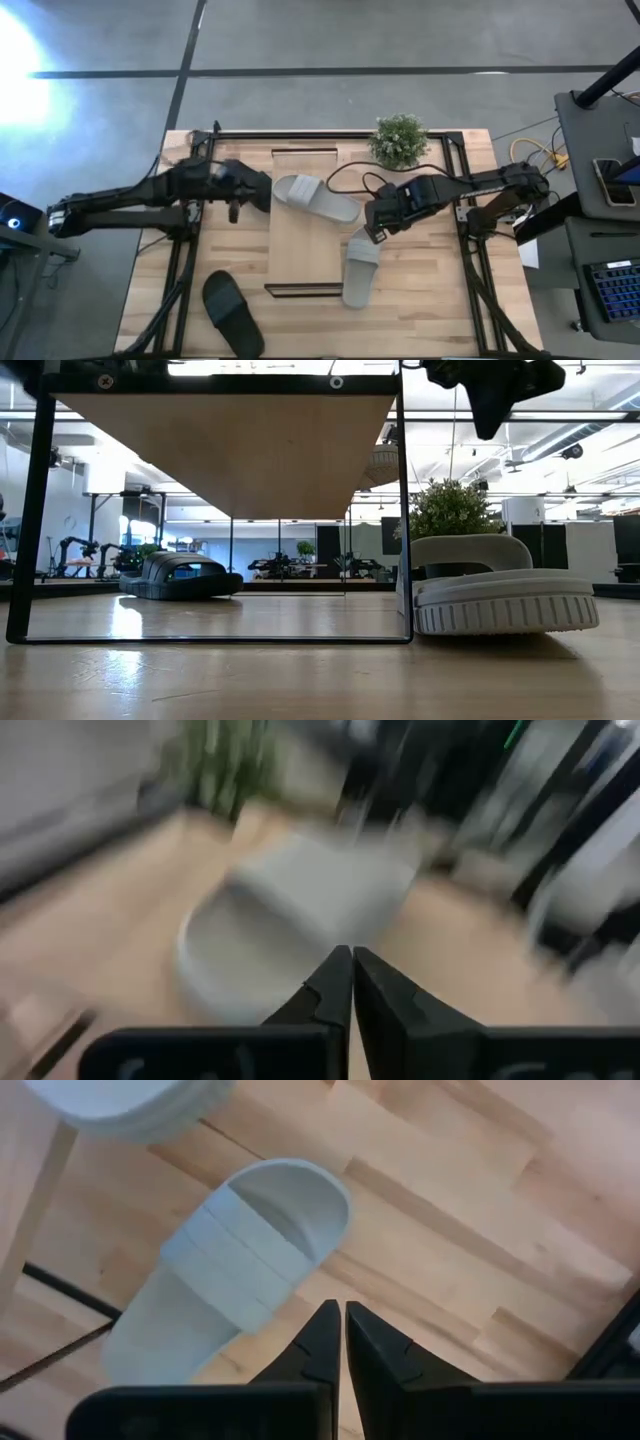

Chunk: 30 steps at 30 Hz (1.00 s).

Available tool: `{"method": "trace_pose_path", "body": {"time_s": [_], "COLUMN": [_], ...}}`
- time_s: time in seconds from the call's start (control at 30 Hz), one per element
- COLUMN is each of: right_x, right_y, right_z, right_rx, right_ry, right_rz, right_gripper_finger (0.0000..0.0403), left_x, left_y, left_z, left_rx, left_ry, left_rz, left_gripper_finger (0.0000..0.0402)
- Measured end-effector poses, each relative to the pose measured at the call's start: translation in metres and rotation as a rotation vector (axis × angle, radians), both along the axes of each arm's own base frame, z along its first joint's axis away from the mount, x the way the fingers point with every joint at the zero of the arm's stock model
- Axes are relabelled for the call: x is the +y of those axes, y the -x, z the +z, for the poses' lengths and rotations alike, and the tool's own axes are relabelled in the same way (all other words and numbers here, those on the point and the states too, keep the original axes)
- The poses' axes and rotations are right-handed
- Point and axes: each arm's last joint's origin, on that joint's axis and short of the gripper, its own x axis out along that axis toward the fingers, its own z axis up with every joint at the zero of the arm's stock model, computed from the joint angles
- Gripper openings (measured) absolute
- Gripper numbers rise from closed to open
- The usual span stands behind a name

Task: Pick and place slides into the shelf
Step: Put the right gray slide on the shelf

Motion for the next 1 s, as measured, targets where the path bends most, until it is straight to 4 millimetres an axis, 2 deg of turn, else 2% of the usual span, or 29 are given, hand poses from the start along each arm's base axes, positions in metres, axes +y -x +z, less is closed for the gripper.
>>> {"method": "trace_pose_path", "body": {"time_s": [0.1,0.2,0.43,0.63,0.77,1.0], "right_x": [0.000,0.001,0.005,0.005,0.000,-0.025], "right_y": [0.000,-0.003,-0.017,-0.019,-0.024,-0.035], "right_z": [-0.002,-0.009,-0.036,-0.052,-0.052,-0.047], "right_rx": [0.001,-0.020,-0.130,-0.143,-0.200,-0.291], "right_ry": [-0.004,-0.019,-0.097,-0.106,-0.093,-0.047], "right_rz": [-0.041,-0.056,-0.038,-0.062,-0.075,-0.086], "right_gripper_finger": [0.0013,0.0013,0.0013,0.0013,0.0013,0.0013], "left_x": [0.003,0.011,0.039,0.051,0.054,0.056], "left_y": [-0.006,-0.016,-0.029,-0.032,-0.034,-0.040], "left_z": [0.012,0.023,0.014,0.006,0.004,-0.002], "left_rx": [0.119,0.130,0.243,0.291,0.304,0.327], "left_ry": [-0.077,-0.133,-0.139,-0.160,-0.164,-0.151], "left_rz": [-0.010,0.018,0.123,0.140,0.143,0.104], "left_gripper_finger": [0.0000,0.0000,0.0000,0.0000,0.0000,0.0000]}}
